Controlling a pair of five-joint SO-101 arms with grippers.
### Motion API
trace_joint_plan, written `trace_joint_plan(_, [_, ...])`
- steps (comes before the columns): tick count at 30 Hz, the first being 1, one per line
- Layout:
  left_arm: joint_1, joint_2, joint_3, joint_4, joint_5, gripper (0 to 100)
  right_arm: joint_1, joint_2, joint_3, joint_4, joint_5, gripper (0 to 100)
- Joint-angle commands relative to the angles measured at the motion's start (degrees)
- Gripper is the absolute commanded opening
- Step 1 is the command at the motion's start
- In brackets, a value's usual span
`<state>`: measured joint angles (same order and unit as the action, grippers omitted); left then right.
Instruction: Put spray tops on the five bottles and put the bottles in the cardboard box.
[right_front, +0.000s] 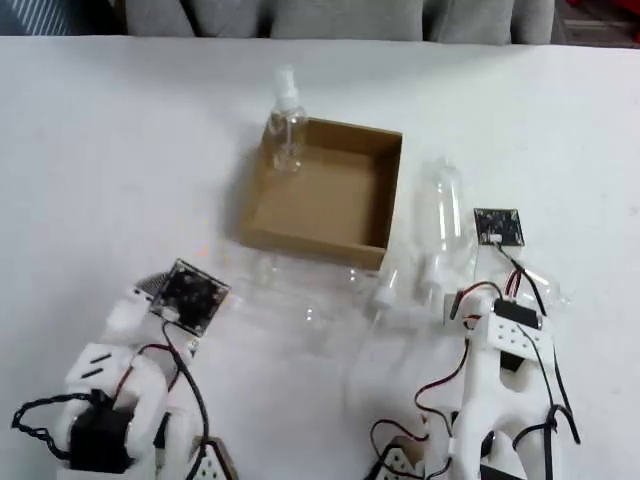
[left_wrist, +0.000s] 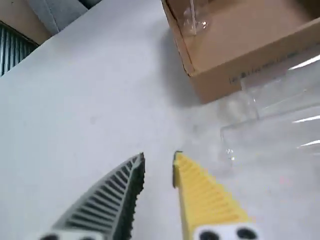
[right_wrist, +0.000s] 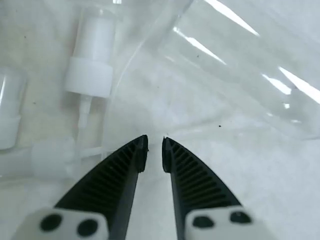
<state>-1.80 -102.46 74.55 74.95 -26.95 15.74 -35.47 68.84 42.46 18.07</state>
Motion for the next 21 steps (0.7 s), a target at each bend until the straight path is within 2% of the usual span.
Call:
trace_joint_plan(1, [-0.1, 0.7, -0.6, 0.2, -6.5, 6, -0.4, -0.5, -0.4, -0.3, 0.5, 3.2])
trace_joint_plan(5, [-0.1, 10.9, -5.6, -0.1, -8.7, 10, -0.3, -0.5, -0.4, -0.1, 0.5, 3.0])
trace_joint_plan(10, [0.9, 34.7, -19.7, 1.4, -10.1, 12, -0.3, -0.6, -0.1, -0.3, 0.5, 3.1])
trace_joint_plan(15, [10.4, 51.1, -28.8, 8.3, -25.3, 12, -0.3, -0.6, -0.1, -0.5, 0.5, 3.1])
trace_joint_plan(18, [16.1, 53.9, -30.1, 10.6, -35.2, 12, -0.3, -0.6, -0.1, -0.5, 0.5, 3.1])
trace_joint_plan(21, [20.8, 54.0, -30.1, 11.1, -41.5, 12, -0.3, -0.6, -0.1, -0.5, 0.5, 3.1])
